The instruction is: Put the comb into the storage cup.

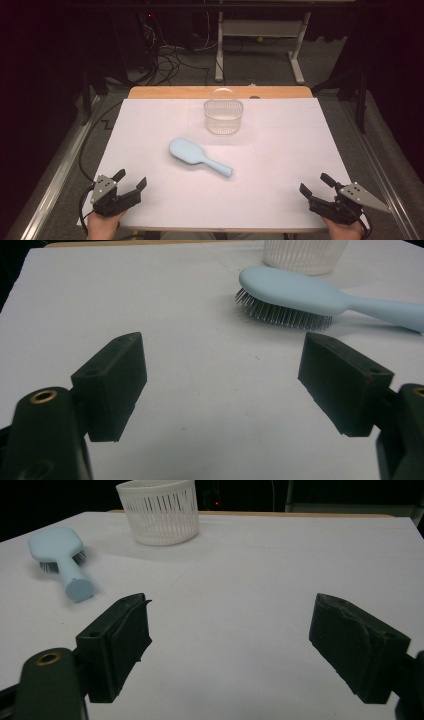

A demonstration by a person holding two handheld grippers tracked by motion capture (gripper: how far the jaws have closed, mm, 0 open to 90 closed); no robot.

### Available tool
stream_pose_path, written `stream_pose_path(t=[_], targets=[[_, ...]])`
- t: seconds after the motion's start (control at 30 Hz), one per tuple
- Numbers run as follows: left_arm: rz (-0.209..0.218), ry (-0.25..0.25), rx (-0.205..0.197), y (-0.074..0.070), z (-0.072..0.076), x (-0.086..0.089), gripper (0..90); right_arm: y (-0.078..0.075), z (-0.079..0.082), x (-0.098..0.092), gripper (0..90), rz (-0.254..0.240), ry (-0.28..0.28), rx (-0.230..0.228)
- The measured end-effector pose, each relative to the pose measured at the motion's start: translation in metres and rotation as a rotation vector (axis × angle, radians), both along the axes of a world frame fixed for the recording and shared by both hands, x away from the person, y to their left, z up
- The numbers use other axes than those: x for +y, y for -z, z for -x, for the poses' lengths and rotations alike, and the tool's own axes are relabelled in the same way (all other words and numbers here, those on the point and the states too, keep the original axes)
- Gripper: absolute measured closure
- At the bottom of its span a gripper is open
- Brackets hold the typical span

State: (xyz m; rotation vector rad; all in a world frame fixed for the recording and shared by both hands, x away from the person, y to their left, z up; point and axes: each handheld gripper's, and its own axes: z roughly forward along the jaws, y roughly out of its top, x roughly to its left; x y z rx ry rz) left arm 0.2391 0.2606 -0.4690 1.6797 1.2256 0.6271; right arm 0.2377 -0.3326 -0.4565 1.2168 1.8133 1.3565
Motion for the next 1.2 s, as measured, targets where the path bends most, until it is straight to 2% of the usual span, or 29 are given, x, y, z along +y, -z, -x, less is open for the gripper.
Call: stream_pose_path(t=[0.57,0.9,1.2], targets=[[-0.015,0.027,-0.009,-0.0024,0.0006,0.001,19.2,0.0,0.0002,0.0003,16.8,0.001,-0.006,0.002],[0.0,0.028,-0.013,-0.0041,0.0008,0.0023,19.3,0.0001,-0.0002,0.0001,16.9,-0.001,-0.004,0.002],[0.009,0.035,-0.02,-0.0068,-0.0055,-0.0055,19.3,-0.0003,0.001,0.0007,17.3,0.0,-0.01,-0.003]])
